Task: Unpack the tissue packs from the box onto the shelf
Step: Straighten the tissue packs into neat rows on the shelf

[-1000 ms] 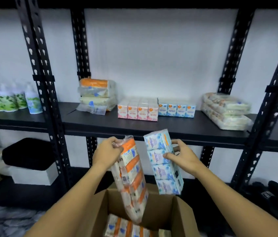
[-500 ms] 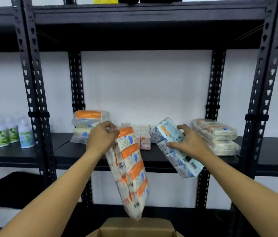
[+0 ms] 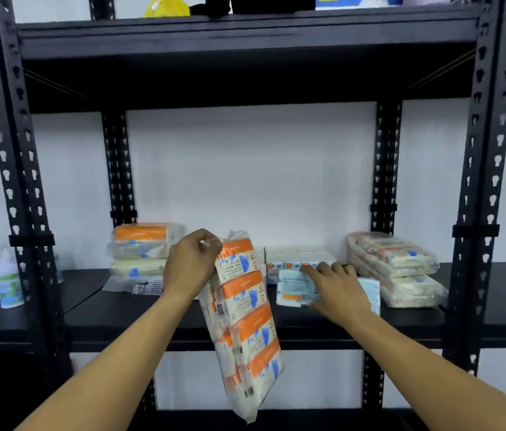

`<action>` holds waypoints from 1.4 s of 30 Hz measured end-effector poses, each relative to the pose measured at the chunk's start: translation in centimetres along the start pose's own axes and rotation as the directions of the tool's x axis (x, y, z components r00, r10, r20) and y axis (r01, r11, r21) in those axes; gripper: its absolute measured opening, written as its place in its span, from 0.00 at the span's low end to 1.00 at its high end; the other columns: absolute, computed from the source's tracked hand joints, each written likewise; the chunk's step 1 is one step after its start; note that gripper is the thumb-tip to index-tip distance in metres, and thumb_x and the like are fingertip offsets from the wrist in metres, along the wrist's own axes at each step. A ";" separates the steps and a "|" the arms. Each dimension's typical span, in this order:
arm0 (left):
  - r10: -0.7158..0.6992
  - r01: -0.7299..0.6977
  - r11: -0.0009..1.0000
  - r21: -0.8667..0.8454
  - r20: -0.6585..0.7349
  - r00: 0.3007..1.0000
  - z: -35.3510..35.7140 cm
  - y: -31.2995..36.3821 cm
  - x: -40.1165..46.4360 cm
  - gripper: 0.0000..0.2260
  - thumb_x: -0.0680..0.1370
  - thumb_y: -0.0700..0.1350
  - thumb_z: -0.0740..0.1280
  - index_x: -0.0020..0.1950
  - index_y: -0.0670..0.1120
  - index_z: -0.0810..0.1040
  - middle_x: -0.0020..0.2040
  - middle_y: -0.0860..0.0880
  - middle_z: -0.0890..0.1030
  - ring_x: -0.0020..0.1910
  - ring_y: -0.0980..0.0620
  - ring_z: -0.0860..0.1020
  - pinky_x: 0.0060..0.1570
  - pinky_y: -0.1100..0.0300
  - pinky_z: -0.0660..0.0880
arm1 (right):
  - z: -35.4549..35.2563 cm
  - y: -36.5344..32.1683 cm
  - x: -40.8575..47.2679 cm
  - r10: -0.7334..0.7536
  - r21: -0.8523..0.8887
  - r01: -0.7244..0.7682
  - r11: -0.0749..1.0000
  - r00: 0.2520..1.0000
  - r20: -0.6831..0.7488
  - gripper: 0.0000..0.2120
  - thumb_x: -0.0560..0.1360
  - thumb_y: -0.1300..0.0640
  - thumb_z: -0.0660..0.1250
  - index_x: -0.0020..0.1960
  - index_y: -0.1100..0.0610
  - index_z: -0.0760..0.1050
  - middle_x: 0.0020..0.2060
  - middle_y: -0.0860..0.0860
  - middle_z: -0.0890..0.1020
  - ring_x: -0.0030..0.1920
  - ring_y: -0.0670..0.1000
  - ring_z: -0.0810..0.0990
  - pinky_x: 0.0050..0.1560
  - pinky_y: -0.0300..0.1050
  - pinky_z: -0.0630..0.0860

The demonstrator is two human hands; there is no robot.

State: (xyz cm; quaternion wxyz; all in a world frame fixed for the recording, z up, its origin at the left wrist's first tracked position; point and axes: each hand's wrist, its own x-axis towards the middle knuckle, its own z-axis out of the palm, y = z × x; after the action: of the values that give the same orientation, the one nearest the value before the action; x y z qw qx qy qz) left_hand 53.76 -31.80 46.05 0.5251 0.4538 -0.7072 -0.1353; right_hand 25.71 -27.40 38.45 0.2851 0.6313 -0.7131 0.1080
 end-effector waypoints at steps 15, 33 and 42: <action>-0.047 0.049 0.996 -0.073 0.038 0.998 4.3 -3.7 1.5 0.06 0.79 0.50 0.65 0.44 0.52 0.80 0.38 0.55 0.83 0.38 0.55 0.82 0.41 0.51 0.80 | 3.2 2.0 1.4 -0.092 0.323 0.093 0.942 0.996 -0.020 0.24 0.77 0.32 0.53 0.64 0.44 0.75 0.56 0.45 0.79 0.58 0.52 0.75 0.57 0.52 0.67; -0.108 0.114 0.991 -0.077 0.068 0.992 6.4 -6.9 3.2 0.05 0.79 0.49 0.67 0.44 0.52 0.80 0.38 0.56 0.82 0.37 0.56 0.81 0.39 0.57 0.78 | 1.9 5.2 9.0 -0.217 0.466 -0.118 0.877 0.767 0.603 0.14 0.78 0.41 0.65 0.49 0.52 0.80 0.46 0.46 0.81 0.47 0.48 0.79 0.55 0.47 0.74; -0.141 0.146 0.987 -0.069 0.067 0.988 6.7 -7.1 3.6 0.06 0.78 0.49 0.68 0.42 0.53 0.79 0.37 0.54 0.83 0.37 0.54 0.82 0.40 0.53 0.79 | 0.9 4.7 8.8 -0.056 0.513 -0.079 0.855 0.968 0.243 0.09 0.69 0.50 0.77 0.46 0.51 0.81 0.42 0.45 0.82 0.44 0.46 0.81 0.48 0.45 0.78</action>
State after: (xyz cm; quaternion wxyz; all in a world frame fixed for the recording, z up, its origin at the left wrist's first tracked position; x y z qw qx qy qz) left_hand 51.37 -40.45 40.82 0.5083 0.4797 -0.6830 -0.2125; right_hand 20.61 -34.40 43.47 0.0121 0.6887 -0.6915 0.2177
